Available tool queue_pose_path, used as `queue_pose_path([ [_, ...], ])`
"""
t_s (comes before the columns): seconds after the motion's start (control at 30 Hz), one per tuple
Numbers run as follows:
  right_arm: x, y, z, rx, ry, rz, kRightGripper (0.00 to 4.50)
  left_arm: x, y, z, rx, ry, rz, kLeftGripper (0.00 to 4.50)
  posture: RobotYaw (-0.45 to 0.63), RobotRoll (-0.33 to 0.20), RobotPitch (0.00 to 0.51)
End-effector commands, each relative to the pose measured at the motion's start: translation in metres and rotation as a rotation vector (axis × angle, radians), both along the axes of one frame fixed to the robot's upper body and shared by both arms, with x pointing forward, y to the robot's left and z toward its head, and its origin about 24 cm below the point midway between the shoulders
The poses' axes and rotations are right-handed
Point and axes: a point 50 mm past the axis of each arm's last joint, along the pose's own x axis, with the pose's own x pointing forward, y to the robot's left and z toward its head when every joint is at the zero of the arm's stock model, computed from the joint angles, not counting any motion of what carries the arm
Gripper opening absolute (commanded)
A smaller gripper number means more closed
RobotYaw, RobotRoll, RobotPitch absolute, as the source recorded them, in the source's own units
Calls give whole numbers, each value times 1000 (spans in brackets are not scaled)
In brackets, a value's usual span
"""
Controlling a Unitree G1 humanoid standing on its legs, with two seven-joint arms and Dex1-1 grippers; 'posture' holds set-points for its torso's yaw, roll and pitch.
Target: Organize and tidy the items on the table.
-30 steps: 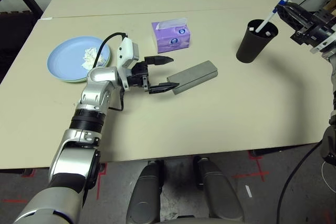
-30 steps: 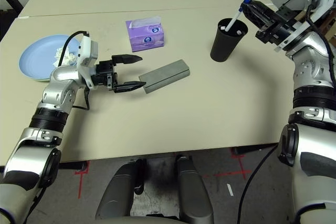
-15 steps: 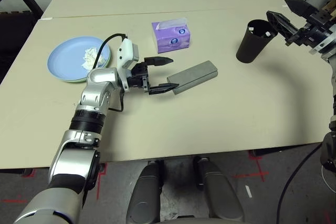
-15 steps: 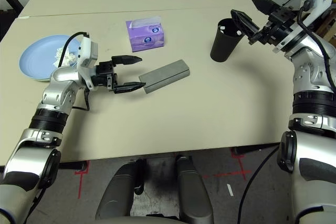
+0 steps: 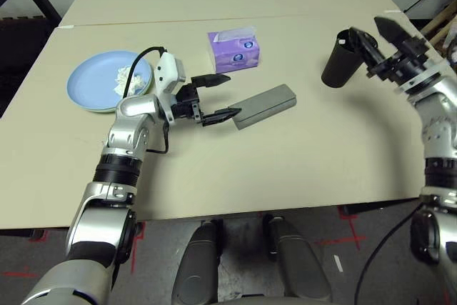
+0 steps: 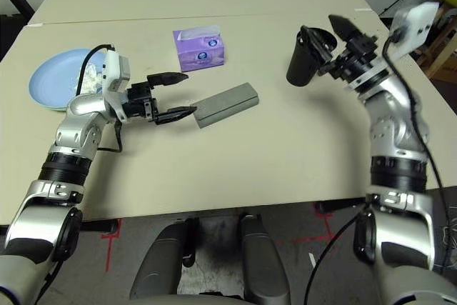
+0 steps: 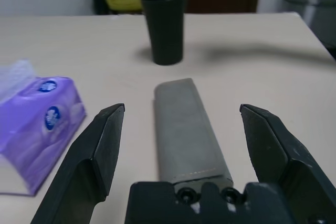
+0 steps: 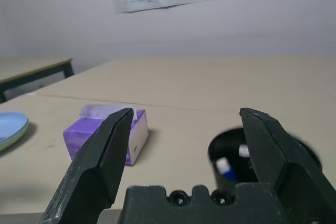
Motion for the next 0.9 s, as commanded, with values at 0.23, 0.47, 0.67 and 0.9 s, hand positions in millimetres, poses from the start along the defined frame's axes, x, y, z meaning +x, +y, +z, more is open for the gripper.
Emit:
queue_pose_path([
  [0.23, -11, 20, -27, -5, 106, -95, 4468, 8, 9, -1, -156, -64, 418, 4500, 59, 0, 165],
  [0.47, -5, 13, -32, -59, 134, -237, 4468, -1, 28, -13, -296, -34, 854, 4500, 71, 0, 166],
  [0.67, -5, 6, -40, -89, 134, -310, 4468, -14, 47, -22, -308, -3, 1032, 4500, 80, 0, 171],
  [0.9, -12, -8, -53, -78, 94, -373, 4468, -29, 97, -20, -271, -110, 1206, 4500, 82, 0, 173],
])
